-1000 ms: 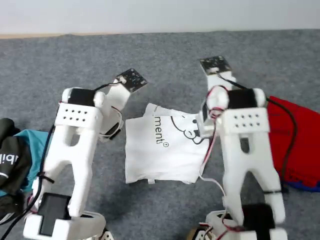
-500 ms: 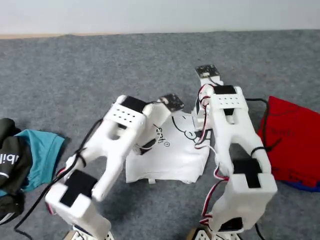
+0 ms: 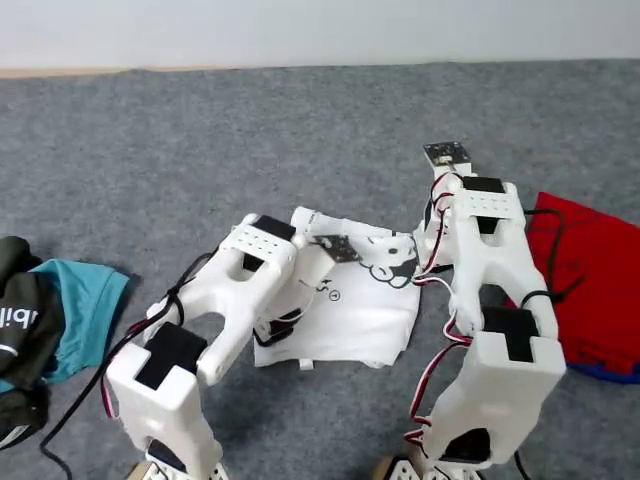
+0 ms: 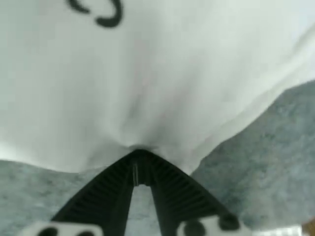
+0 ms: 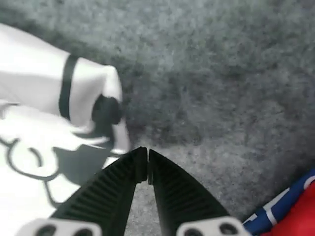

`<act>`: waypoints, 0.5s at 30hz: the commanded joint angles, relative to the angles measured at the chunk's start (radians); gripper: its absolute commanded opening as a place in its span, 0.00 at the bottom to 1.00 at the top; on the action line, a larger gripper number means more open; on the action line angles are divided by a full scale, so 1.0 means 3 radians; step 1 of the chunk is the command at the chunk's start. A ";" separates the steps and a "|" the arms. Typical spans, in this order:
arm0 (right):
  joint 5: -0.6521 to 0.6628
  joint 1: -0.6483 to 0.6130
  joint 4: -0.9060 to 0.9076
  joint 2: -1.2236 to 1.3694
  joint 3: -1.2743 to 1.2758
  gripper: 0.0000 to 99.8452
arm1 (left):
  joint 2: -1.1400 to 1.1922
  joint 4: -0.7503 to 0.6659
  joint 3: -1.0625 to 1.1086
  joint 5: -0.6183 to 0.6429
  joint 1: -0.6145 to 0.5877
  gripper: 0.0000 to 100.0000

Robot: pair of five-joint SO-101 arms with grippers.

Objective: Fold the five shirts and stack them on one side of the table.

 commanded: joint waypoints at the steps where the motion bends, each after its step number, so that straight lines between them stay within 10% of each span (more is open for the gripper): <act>1: 0.0036 0.0023 -0.0023 -0.0038 -0.0164 0.01 | -0.0215 0.0179 0.0115 -0.0148 -0.0118 0.01; 15: 0.0031 -0.0171 0.0509 -0.0437 -0.0624 0.01 | -0.1892 0.0332 0.0105 -0.0271 -0.0685 0.01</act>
